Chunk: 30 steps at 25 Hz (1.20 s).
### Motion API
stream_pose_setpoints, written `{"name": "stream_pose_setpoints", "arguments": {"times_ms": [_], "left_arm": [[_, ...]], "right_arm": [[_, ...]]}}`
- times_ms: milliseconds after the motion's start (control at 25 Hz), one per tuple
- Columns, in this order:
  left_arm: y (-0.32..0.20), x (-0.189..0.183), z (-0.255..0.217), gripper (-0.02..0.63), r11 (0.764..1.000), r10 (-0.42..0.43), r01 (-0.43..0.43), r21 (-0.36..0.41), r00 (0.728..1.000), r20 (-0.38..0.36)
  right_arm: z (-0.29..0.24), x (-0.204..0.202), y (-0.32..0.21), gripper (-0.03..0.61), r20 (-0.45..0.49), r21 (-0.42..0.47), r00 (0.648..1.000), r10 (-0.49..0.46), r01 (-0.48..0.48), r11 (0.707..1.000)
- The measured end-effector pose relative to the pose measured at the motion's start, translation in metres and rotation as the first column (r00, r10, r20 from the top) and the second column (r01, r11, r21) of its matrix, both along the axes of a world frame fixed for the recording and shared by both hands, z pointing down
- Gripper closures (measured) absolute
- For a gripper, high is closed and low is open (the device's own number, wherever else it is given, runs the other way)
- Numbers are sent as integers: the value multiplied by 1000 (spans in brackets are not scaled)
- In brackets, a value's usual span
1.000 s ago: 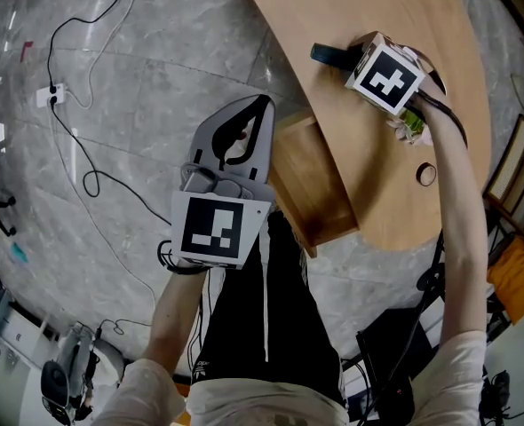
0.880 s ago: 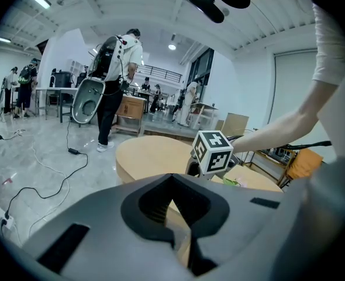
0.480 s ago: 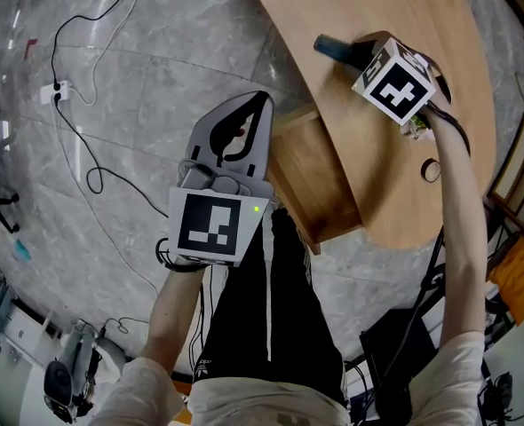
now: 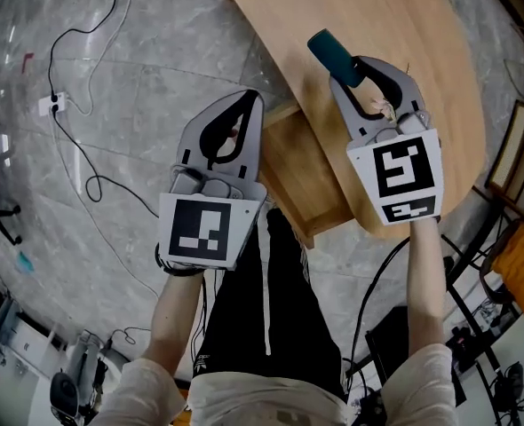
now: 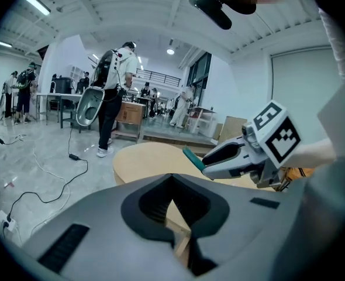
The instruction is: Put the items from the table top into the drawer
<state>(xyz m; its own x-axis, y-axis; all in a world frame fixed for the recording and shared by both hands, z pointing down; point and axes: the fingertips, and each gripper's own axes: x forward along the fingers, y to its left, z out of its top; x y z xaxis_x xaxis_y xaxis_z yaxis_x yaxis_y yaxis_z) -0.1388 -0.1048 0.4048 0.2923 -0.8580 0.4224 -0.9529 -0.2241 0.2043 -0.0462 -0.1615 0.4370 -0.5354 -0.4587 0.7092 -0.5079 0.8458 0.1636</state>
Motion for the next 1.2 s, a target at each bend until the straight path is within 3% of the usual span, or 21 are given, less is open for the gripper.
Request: {"name": "stream_pose_setpoints", "arguments": {"times_ms": [80, 240, 560, 680, 800, 920, 1040, 1120, 1200], "left_arm": [[1, 5, -10, 606, 1000, -2, 2, 12, 1000, 0], [3, 13, -23, 606, 1000, -11, 11, 27, 1000, 3], [6, 22, -29, 606, 999, -14, 14, 37, 1000, 15], [7, 17, -29, 606, 999, -33, 32, 32, 999, 22], [10, 5, -23, 606, 998, -63, 63, 23, 997, 38], [17, -9, -11, 606, 997, -80, 80, 0, 995, 66], [27, -22, 1, 606, 995, -88, 92, -30, 992, 95], [34, -29, 9, 606, 994, -94, 99, -46, 990, 108], [40, -34, 16, 606, 992, -100, 107, -62, 988, 119]], "right_arm": [[-21, -1, 16, 430, 68, 29, 997, 38, -40, 999], [-49, -7, 36, 430, 158, 89, 987, 6, -21, 996], [-59, -4, 45, 430, 198, 94, 980, 18, -37, 995], [-52, -3, 49, 430, 209, 56, 977, 38, -51, 997], [-16, 1, 69, 430, 216, -75, 965, 151, -138, 988], [59, -1, 115, 430, 192, -299, 942, 274, -210, 931], [161, -2, 170, 430, 86, -502, 938, 336, -251, 828], [217, 4, 196, 430, -26, -560, 946, 323, -281, 779], [252, 7, 217, 428, -110, -592, 954, 279, -289, 753]]}}
